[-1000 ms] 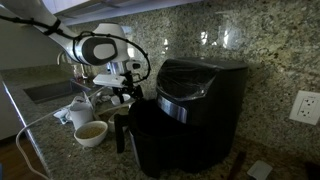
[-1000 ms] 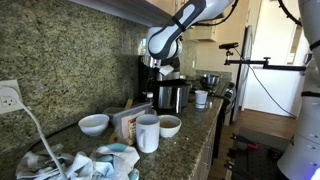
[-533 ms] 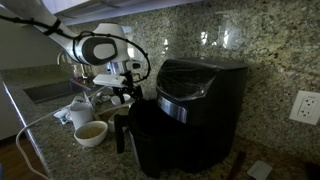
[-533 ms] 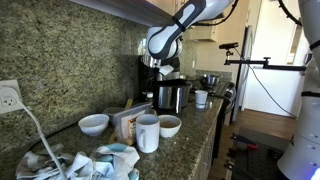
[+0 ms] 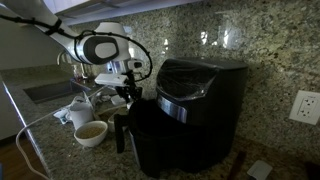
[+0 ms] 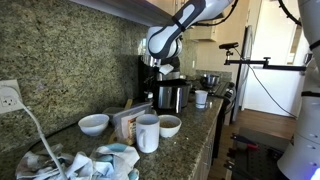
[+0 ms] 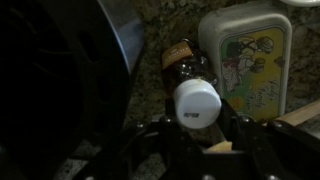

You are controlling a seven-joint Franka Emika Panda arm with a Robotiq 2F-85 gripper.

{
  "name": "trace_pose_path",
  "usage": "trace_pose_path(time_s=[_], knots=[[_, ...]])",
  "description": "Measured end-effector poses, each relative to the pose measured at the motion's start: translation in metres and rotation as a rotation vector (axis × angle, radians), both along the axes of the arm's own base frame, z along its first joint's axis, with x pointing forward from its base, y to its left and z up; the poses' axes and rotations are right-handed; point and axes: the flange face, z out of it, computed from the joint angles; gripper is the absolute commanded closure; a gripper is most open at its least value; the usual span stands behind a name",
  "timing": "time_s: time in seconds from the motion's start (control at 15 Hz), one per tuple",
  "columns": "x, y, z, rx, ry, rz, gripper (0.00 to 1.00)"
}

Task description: Open the air fryer, then pick the bottle and put it in

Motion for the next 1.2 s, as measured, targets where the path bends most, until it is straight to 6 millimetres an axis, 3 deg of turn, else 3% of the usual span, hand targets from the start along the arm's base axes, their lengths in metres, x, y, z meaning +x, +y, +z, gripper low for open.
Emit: trace_pose_path(time_s=[0.73,1.2], knots=[[0.001,-0.001,0.001,0.007,-0.018,-0.007,0.81],[0.002,-0.007,0.023,0.039,-0.146,-0.050,0.81]])
